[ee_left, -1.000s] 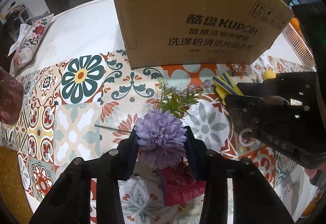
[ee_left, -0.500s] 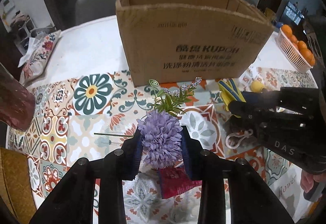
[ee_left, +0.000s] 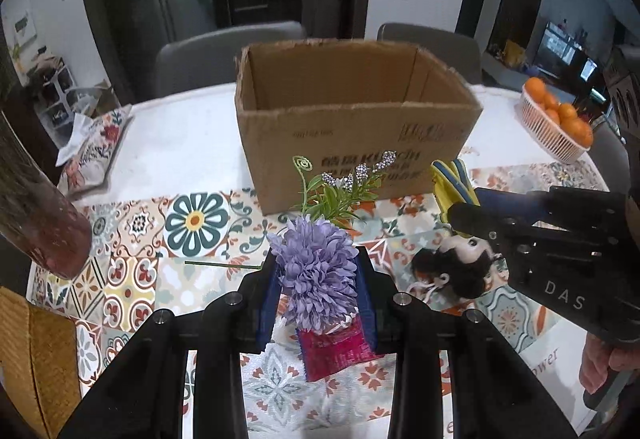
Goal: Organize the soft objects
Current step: 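Carry the flower sprig and striped toy up over the box with both tools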
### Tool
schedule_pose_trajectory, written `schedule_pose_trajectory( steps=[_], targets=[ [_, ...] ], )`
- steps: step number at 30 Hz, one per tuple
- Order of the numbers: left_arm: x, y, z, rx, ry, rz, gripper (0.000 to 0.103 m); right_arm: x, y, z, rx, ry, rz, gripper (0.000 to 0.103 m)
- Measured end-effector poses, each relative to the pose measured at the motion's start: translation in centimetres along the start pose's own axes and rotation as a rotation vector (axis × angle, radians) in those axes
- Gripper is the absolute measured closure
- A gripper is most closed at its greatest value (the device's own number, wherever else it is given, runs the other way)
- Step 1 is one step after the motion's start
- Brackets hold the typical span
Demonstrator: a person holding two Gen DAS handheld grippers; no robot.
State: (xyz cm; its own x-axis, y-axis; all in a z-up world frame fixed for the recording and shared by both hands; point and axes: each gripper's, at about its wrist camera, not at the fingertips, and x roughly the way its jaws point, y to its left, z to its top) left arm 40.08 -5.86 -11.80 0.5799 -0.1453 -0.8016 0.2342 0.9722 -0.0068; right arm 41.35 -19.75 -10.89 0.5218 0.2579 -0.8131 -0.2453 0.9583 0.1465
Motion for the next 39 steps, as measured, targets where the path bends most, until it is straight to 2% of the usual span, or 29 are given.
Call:
schedule_pose_trajectory(
  steps=[5, 13, 21, 39],
  targets=[
    [-2.3, -0.6, 0.5, 0.009, -0.058, -0.002, 0.069, -2.6, 0.4, 0.2, 0.018, -0.072, -0.002, 0.079],
    [-5.5, -1.2, 1.4, 0.019, -0.154, -0.012, 0.069, -5.5, 0.7, 0.4, 0.034, -0.138, 0.012, 0.079],
    [-7.6, -1.8, 2.5, 0.051, -0.216, -0.007, 0.069, -8.2, 0.9, 1.1, 0.040, -0.210, -0.001, 0.079],
    [-9.2, -2.2, 7.5, 0.121, -0.312, 0.015, 0.069, -10.8, 0.7, 5.3, 0.006, -0.304, -0.036, 0.079]
  ],
)
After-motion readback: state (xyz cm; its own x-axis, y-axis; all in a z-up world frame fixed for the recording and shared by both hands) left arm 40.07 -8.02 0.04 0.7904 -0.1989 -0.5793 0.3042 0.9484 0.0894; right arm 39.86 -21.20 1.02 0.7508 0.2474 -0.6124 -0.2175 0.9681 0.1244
